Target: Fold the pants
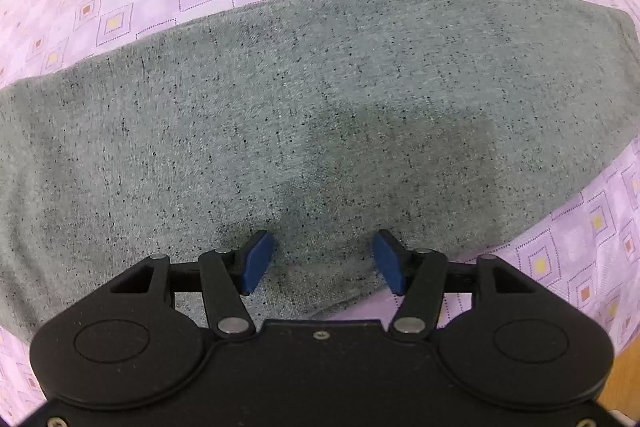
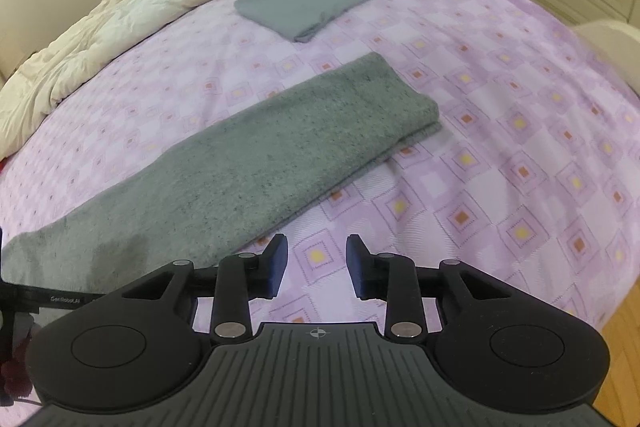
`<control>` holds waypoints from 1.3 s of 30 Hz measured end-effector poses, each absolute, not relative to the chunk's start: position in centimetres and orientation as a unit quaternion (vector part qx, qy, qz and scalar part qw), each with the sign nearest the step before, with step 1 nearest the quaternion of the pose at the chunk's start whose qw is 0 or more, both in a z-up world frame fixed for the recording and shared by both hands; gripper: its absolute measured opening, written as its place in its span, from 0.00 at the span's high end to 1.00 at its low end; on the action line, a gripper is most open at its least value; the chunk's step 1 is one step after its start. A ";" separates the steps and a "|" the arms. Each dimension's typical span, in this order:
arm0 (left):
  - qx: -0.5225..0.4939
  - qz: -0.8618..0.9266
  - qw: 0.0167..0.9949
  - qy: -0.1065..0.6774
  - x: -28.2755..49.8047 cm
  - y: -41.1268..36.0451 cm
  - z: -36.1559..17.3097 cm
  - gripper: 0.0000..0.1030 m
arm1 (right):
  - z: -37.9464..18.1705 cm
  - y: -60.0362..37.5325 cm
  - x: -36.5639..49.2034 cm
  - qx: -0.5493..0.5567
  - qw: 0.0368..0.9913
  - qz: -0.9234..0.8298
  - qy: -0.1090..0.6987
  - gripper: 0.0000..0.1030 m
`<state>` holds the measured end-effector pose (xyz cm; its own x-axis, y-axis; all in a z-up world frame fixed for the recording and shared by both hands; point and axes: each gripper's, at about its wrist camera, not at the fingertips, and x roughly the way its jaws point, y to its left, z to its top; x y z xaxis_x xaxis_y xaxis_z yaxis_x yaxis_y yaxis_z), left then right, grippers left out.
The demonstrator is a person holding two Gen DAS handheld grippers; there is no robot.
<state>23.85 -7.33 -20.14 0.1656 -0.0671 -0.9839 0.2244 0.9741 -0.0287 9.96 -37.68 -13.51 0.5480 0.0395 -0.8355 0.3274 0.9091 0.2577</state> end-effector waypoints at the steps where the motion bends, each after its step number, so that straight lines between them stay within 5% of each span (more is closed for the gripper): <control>1: 0.065 -0.093 0.760 0.640 24.0 -7.3 -20.2 0.36 | -13.8 -38.1 10.2 0.203 0.855 -0.086 0.470 0.70; 9: 0.024 -0.024 0.767 0.641 24.3 -6.7 -21.1 0.24 | -17.1 -45.8 14.4 0.291 0.823 -0.092 0.479 0.68; 12: -0.002 0.014 0.766 0.643 23.9 -6.9 -20.8 0.27 | -18.5 -49.2 16.2 0.324 0.814 -0.100 0.471 0.57; 14: -0.020 0.041 0.768 0.639 23.4 -7.0 -20.1 0.35 | -19.7 -51.1 17.3 0.348 0.802 -0.104 0.474 0.56; 22: -0.080 0.104 0.774 0.620 20.2 -8.1 -16.8 0.36 | -23.4 -55.0 20.0 0.440 0.767 -0.064 0.463 0.52; 32: -0.048 0.092 0.779 0.619 20.4 -12.4 -15.5 0.36 | -23.0 -54.7 26.4 0.358 0.795 0.062 0.487 0.48; 34: -0.047 0.084 0.781 0.617 21.1 -13.3 -15.1 0.36 | -22.5 -53.5 27.4 0.303 0.804 0.087 0.505 0.50; 37: -0.041 0.070 0.785 0.614 22.6 -14.9 -14.6 0.36 | -21.6 -51.6 28.3 0.215 0.814 0.105 0.529 0.84; 39: -0.033 0.060 0.787 0.613 24.1 -15.8 -14.9 0.36 | -20.9 -50.9 28.3 0.184 0.820 0.129 0.527 0.92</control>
<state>24.10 -15.80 -14.91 0.2412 0.0545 -0.9690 -0.1351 0.9906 0.0221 28.34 -50.93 -20.91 0.4118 0.4058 -0.8159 -0.0172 0.8987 0.4383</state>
